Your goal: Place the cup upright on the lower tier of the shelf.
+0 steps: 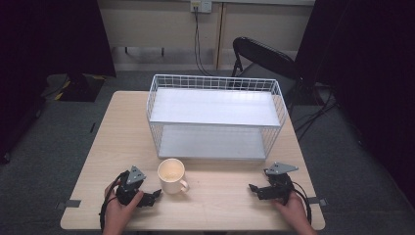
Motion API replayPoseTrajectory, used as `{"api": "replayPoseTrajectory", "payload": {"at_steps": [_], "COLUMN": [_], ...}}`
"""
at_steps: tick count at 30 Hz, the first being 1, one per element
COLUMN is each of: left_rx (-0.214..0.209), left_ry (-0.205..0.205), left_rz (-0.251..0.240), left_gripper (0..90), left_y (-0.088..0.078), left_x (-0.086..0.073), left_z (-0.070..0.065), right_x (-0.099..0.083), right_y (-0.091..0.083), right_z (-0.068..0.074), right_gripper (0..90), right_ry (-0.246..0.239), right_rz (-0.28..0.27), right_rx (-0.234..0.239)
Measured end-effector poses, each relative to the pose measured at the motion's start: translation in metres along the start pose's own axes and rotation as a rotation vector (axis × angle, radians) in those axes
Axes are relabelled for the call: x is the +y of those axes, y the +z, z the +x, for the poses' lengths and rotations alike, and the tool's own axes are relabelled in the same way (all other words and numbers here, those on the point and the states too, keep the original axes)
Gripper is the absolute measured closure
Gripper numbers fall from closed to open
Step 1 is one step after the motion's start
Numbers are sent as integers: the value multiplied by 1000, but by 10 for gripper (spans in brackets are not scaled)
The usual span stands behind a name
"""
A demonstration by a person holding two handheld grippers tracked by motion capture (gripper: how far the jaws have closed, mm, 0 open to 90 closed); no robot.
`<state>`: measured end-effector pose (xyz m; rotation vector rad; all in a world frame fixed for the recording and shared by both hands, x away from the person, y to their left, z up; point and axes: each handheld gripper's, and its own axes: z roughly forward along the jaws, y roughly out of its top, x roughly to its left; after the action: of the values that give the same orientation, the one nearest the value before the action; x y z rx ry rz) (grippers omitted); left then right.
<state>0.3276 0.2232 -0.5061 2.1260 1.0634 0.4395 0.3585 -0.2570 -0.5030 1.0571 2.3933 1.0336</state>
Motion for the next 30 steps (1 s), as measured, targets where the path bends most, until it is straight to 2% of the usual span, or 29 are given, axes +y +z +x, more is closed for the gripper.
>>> {"api": "replayPoseTrajectory", "payload": {"at_steps": [2, 16, 19, 21, 24, 26, 28, 30], "left_rx": [3, 7, 6, 7, -3, -7, -17, -18], "left_ry": [-1, -7, 5, 3, 12, 10, -3, 1], "left_rz": [9, 10, 29, 32, 31, 25, 25, 32], "left_gripper": [0, 0, 0, 28, 191, 154, 168, 163], "left_y": [1, 1, 0, 0, -4, -5, -7, -10], "left_x": [1, 1, 3, 3, 7, 8, 11, 15], "left_z": [0, -1, -1, -1, -3, -3, -6, -9], "right_x": [0, 0, 0, 0, 0, 0, 0, 0], "right_y": [0, 0, 0, 0, 0, 0, 0, 0], "right_z": [0, 0, 0, 0, 0, 0, 0, 0], "right_gripper": [118, 118, 118, 118, 118, 118, 118, 118], "right_ry": [0, 1, 1, 0, 1, 0, 1, 1], "right_rz": [-1, -3, -2, -2, -2, -3, -2, -2], "right_rx": [0, 0, 0, 0, 0, 0, 0, 0]}}
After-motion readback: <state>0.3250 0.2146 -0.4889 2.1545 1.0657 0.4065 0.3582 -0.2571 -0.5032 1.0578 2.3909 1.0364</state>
